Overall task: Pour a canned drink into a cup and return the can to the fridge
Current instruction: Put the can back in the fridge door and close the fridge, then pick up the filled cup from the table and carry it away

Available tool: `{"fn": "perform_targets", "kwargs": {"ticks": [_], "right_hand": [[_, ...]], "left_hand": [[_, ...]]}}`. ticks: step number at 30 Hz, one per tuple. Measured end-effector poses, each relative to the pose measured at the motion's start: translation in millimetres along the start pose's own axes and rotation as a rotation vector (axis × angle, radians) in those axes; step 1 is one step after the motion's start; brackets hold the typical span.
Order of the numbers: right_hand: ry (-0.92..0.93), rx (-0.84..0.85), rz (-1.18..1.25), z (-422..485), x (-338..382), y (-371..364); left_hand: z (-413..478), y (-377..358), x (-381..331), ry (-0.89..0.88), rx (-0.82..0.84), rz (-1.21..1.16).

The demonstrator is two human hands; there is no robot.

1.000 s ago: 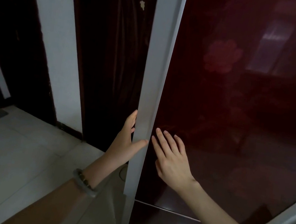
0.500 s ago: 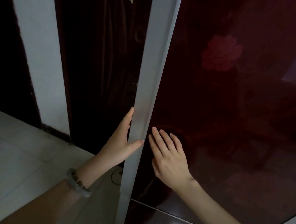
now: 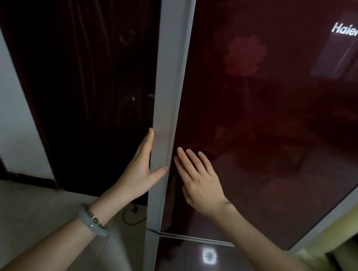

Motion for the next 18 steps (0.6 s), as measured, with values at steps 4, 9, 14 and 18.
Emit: {"fn": "perform_targets", "kwargs": {"ticks": [4,9,14,18], "right_hand": [[-0.012,0.046,0.125,-3.7,5.8,12.4],[-0.167,0.104,0.574,-31.4,1.3,28.3],[-0.448,0.19,0.617,-95.3,-6.2,38.0],[-0.692,0.274,0.463,-168.5,-1.4,43.4]], "left_hand": [[-4.1,4.7,-6.3,-0.013,-0.03,0.225],[-27.1,-8.5,-23.7,-0.194,-0.007,0.552],[-36.8,-47.6,-46.8,-0.388,0.169,0.647],[-48.5,-105.0,-80.3,-0.595,0.301,0.723]]}}
Point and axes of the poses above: each hand's wrist, its own z-axis towards the middle knuckle, its own y-axis out of the back of the hand, x = y × z, the point moved 4 cm from there along z, towards the middle knuckle, and after that the axes turned 12 degrees about x, right-handed, at the moved point
